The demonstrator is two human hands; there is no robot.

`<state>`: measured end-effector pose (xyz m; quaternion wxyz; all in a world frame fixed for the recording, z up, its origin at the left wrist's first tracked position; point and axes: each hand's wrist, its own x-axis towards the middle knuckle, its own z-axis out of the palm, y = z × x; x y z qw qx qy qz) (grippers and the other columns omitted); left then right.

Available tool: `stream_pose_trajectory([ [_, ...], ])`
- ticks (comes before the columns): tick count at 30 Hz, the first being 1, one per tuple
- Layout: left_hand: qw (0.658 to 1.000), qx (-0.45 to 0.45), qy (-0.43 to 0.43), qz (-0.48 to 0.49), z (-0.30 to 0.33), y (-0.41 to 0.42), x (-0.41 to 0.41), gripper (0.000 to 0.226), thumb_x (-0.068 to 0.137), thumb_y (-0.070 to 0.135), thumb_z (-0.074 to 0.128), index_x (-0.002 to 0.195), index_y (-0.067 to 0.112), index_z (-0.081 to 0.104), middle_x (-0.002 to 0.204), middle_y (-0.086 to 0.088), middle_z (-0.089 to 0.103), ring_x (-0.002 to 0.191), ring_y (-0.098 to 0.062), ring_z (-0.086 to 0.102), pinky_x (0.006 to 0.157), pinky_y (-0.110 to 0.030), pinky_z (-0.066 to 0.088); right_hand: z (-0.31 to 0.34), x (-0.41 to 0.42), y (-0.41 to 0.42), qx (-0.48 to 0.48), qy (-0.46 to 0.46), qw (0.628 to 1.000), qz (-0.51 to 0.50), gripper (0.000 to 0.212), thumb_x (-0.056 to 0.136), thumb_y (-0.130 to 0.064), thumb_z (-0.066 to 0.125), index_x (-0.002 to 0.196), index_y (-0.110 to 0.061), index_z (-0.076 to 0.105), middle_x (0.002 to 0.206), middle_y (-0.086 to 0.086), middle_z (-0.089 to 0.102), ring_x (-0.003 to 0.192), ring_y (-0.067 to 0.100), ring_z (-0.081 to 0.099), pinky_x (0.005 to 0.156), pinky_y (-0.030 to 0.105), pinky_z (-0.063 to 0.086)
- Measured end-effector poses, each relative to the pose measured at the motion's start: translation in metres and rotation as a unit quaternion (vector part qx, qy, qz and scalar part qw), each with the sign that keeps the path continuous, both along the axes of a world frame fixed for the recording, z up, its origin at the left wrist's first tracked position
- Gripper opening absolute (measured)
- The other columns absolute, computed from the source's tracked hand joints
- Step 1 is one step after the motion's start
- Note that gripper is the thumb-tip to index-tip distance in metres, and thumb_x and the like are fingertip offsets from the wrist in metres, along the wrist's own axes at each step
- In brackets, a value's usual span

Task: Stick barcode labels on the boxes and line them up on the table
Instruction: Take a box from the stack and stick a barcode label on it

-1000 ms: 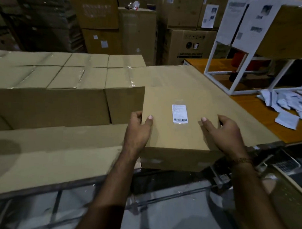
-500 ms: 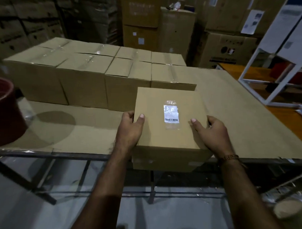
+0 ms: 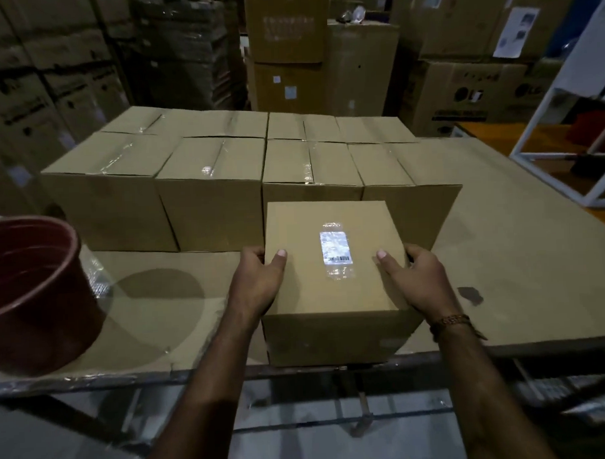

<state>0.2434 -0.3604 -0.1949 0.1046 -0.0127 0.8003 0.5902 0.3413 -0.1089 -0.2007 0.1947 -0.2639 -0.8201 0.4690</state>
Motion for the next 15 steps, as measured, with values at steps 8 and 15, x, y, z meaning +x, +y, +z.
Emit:
stream_pose_trajectory([
  [8, 0.999, -0.038, 0.006, -0.01, -0.011, -0.008, -0.036, 0.041, 0.102, 0.049, 0.062, 0.127, 0.02, 0.051, 0.122, 0.001, 0.065, 0.11, -0.021, 0.065, 0.1, -0.045, 0.055, 0.001, -0.033, -0.003, 0.031, -0.034, 0.999, -0.002, 0.045, 0.099, -0.04, 0.073, 0.133, -0.012, 0.069, 0.122, 0.0, 0.072, 0.111, 0.022, 0.067, 0.093, 0.031, 0.049],
  [15, 0.989, -0.104, 0.104, -0.015, -0.009, 0.005, -0.046, 0.06, 0.095, 0.026, 0.067, 0.148, 0.02, 0.037, 0.142, 0.0, 0.054, 0.124, -0.022, 0.057, 0.105, -0.043, 0.049, 0.006, -0.043, 0.002, 0.108, -0.11, 0.988, 0.014, 0.054, 0.1, -0.046, 0.068, 0.141, -0.011, 0.063, 0.133, 0.006, 0.069, 0.115, 0.027, 0.063, 0.094, 0.033, 0.047],
])
